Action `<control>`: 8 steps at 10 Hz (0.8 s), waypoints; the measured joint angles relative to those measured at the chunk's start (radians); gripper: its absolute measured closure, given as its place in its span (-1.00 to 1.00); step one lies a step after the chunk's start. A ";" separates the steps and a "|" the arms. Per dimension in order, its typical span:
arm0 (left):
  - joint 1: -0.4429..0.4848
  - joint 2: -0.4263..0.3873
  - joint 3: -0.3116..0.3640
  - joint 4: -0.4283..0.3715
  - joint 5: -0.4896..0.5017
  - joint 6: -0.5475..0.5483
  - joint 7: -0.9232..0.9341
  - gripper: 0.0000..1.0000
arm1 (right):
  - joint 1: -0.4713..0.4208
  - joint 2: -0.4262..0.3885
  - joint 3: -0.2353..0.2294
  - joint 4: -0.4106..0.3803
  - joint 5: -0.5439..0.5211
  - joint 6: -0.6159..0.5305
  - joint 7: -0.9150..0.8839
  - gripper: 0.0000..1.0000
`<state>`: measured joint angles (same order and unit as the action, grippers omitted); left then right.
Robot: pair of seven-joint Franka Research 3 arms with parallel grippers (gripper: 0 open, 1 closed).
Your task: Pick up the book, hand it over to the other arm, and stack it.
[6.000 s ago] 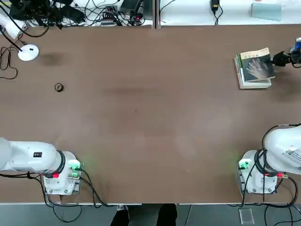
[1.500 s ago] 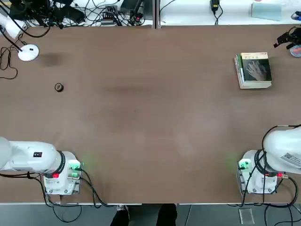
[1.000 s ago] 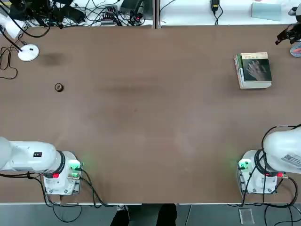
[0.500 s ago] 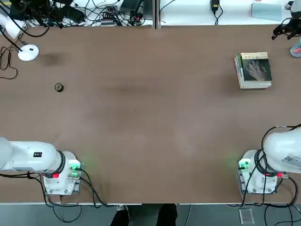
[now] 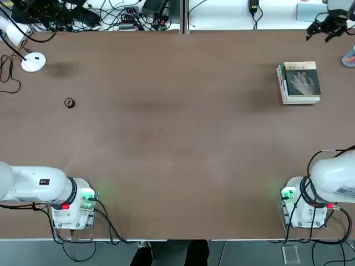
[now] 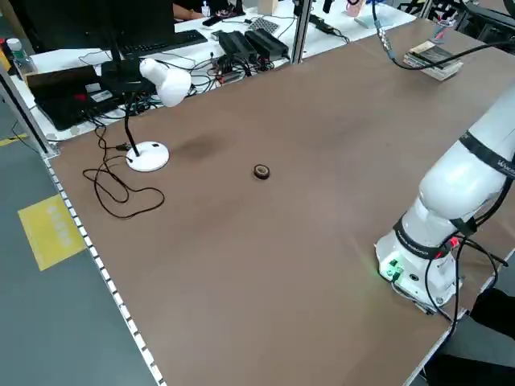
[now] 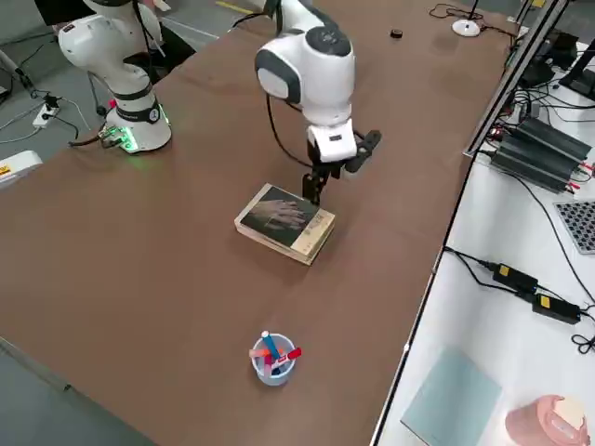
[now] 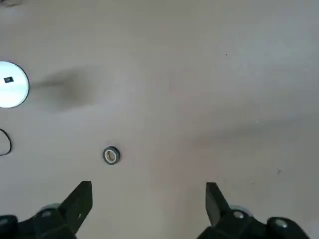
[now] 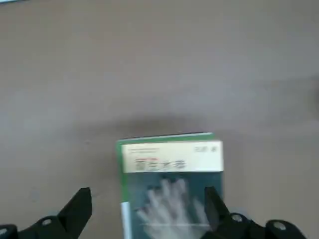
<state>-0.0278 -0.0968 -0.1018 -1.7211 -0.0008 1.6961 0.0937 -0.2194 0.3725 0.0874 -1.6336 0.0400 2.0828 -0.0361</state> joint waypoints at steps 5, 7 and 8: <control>0.000 -0.003 -0.002 0.002 0.000 0.000 0.000 -1.00 | 0.120 -0.111 0.001 0.002 -0.009 -0.144 0.225 -1.00; 0.000 -0.003 -0.002 0.002 0.000 0.000 0.000 -1.00 | 0.146 -0.162 0.000 0.002 -0.012 -0.204 0.258 -1.00; 0.000 -0.003 -0.002 0.002 0.000 0.000 0.000 -1.00 | 0.149 -0.185 0.000 0.002 -0.013 -0.229 0.262 -1.00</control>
<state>-0.0281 -0.0999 -0.1035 -1.7186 -0.0008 1.6960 0.0937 -0.0704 0.1872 0.0877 -1.6318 0.0269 1.8538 0.2257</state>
